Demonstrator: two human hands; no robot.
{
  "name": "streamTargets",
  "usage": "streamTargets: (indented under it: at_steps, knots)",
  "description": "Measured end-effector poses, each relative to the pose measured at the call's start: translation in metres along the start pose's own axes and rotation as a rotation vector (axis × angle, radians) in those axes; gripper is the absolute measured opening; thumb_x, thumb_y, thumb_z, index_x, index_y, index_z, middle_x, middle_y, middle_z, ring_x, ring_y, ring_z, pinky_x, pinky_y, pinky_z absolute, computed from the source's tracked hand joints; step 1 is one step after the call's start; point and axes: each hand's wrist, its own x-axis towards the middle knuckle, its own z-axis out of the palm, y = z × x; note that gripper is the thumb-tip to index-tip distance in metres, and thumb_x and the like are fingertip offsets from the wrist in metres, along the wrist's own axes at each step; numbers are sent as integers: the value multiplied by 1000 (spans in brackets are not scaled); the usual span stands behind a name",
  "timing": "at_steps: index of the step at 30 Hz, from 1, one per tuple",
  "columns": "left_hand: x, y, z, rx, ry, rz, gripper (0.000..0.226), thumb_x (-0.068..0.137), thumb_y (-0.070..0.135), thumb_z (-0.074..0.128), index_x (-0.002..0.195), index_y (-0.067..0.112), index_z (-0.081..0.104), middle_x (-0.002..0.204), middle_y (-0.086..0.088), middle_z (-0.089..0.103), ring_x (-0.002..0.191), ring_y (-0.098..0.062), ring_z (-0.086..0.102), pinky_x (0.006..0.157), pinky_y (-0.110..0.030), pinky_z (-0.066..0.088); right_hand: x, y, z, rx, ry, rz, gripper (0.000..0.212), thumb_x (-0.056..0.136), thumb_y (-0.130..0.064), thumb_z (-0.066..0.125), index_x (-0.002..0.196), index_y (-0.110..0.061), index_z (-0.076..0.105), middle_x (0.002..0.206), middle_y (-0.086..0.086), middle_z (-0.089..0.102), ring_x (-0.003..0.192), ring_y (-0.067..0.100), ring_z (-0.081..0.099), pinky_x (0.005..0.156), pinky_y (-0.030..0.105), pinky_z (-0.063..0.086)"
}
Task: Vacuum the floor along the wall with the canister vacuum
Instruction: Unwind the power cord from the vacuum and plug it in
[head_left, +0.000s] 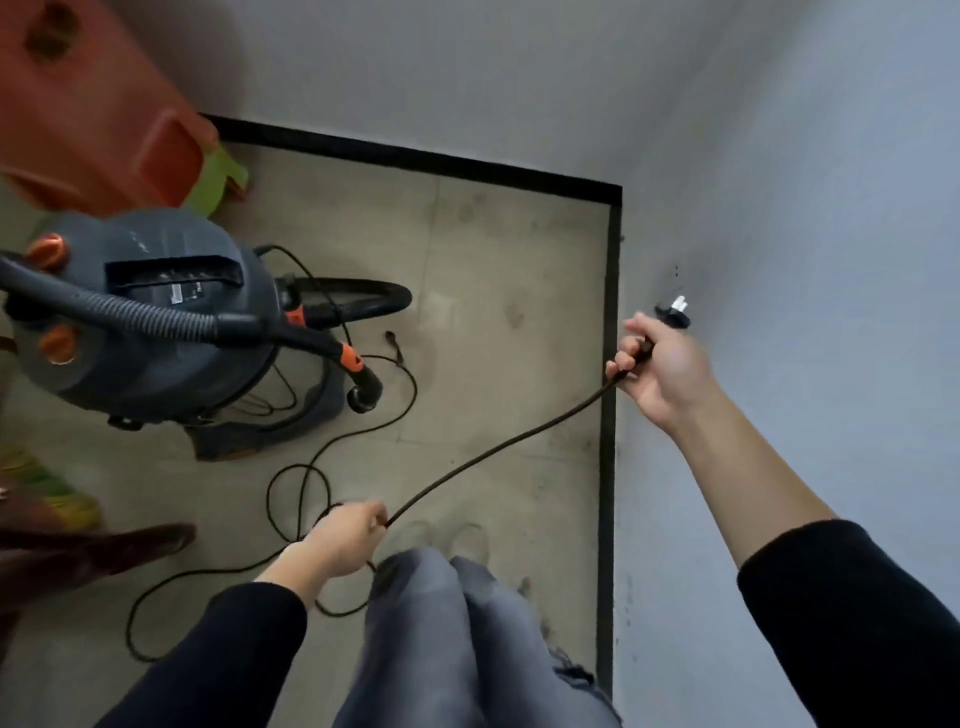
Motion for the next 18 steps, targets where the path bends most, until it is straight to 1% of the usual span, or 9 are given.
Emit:
streamTargets:
  at_steps: [2,5,7,9,10,11,14,16,18]
  knots:
    - [20,23,-14,-105,-9,-17,25,96,22,45,116,18,60,113,-6,67,100,-24,63,82,-29,50,14,-3,2,33,7,10,25,101,-28,46,78,-16,45,56,-3,33,41,11,31,53,25,36]
    - [62,82,-50,-255,56,65,29,93,18,49,119,18,62,116,-2,67,106,-21,61,92,-31,48,41,-10,11,62,28,40,28,100,-28,47,74,-16,45,54,-3,36,43,12,36,55,26,39]
    - [94,130,-81,-364,100,171,33,93,15,51,124,16,61,122,-2,66,113,-19,60,97,-29,45,69,-13,16,-60,72,15,27,97,-22,54,70,-15,52,57,-2,48,53,12,47,60,26,41]
    - [130,177,-109,-443,91,278,40,95,12,51,134,15,56,135,-2,59,125,-18,53,106,-26,38,102,-16,19,-289,152,-61,22,91,-19,63,69,-15,61,69,-2,59,68,11,54,66,25,39]
    - [148,198,-121,-453,79,318,45,94,12,51,139,16,51,141,-1,53,131,-17,48,108,-24,34,121,-17,20,-352,183,-90,19,88,-19,66,70,-16,65,74,-3,62,72,9,55,68,24,39]
    - [168,216,-128,-444,62,346,50,94,12,52,143,17,46,146,0,47,135,-16,43,110,-23,30,139,-18,20,-361,196,-90,15,87,-19,68,72,-16,67,78,-3,64,73,9,55,67,23,39]
    - [228,252,-134,-358,-24,358,65,93,17,54,152,19,28,156,-1,33,141,-18,34,112,-24,26,196,-18,17,-289,178,-44,13,87,-17,70,76,-10,68,77,3,64,67,13,54,61,23,41]
    - [269,268,-130,-316,-75,360,67,95,25,56,153,19,24,156,-4,31,142,-19,32,112,-27,26,236,-18,10,-289,185,-52,13,86,-17,72,76,-9,68,73,4,62,64,13,53,62,23,44]
    - [312,282,-125,-322,-90,375,64,96,32,54,153,19,26,155,-5,34,141,-19,33,112,-29,27,276,-16,-2,-269,223,-57,10,84,-18,75,78,-11,71,74,3,64,63,12,53,66,23,46]
